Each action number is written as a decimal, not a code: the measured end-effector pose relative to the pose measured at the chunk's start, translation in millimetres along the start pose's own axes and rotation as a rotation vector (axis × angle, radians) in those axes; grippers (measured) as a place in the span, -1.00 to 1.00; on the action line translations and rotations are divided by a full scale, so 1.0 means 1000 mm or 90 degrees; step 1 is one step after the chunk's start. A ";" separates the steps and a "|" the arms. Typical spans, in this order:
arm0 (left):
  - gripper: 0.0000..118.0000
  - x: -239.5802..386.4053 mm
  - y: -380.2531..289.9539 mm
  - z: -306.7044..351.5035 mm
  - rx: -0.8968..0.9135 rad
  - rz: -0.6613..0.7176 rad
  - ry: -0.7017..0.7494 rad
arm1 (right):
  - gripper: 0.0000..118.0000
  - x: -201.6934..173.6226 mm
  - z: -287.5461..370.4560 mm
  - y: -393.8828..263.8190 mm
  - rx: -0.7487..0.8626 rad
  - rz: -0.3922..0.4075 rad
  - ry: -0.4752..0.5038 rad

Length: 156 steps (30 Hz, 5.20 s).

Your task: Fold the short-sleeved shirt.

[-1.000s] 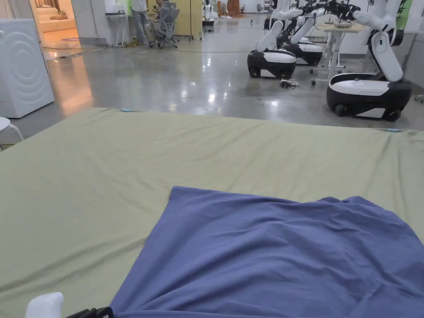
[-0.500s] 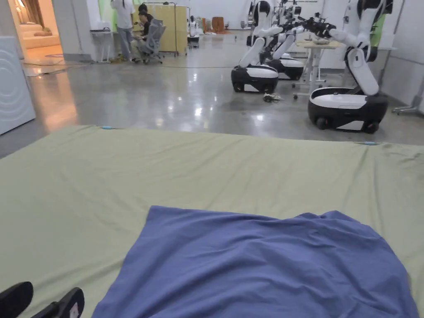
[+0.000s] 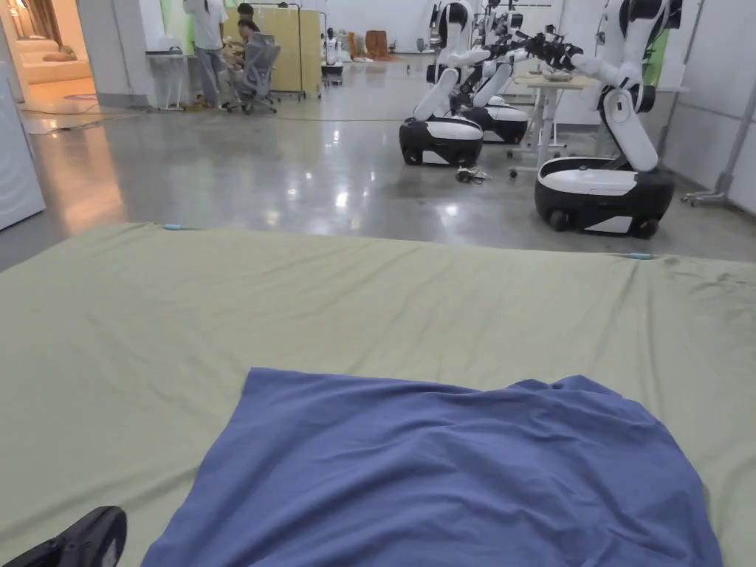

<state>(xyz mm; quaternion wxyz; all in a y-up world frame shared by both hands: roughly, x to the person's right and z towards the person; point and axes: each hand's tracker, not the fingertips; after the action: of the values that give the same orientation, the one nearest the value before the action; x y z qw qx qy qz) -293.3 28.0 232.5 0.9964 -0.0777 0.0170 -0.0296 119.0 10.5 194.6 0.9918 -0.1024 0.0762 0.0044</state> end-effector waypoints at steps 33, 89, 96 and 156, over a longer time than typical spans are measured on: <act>-0.94 -0.090 -0.151 -0.113 -0.370 0.181 -0.031 | -1.00 0.029 0.001 -0.025 -0.095 -0.056 -0.003; 0.13 -0.092 -0.047 -0.342 -0.349 0.212 -0.028 | 0.62 0.112 -0.315 -0.037 -0.380 -0.132 -0.073; 0.13 -0.092 -0.006 -0.247 -0.172 0.154 -0.086 | 0.73 0.113 -0.244 -0.019 -0.227 -0.170 -0.040; -0.96 -0.059 -0.109 -0.321 -0.522 0.067 -0.017 | 0.24 0.059 -0.121 -0.042 -0.238 -0.159 -0.043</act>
<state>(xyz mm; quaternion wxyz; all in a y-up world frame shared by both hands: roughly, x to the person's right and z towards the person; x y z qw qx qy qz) -370.8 -125.1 -65.6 0.8833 -0.4673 0.0181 0.0318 160.4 -55.5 77.2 0.9505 -0.2926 0.0273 -0.1005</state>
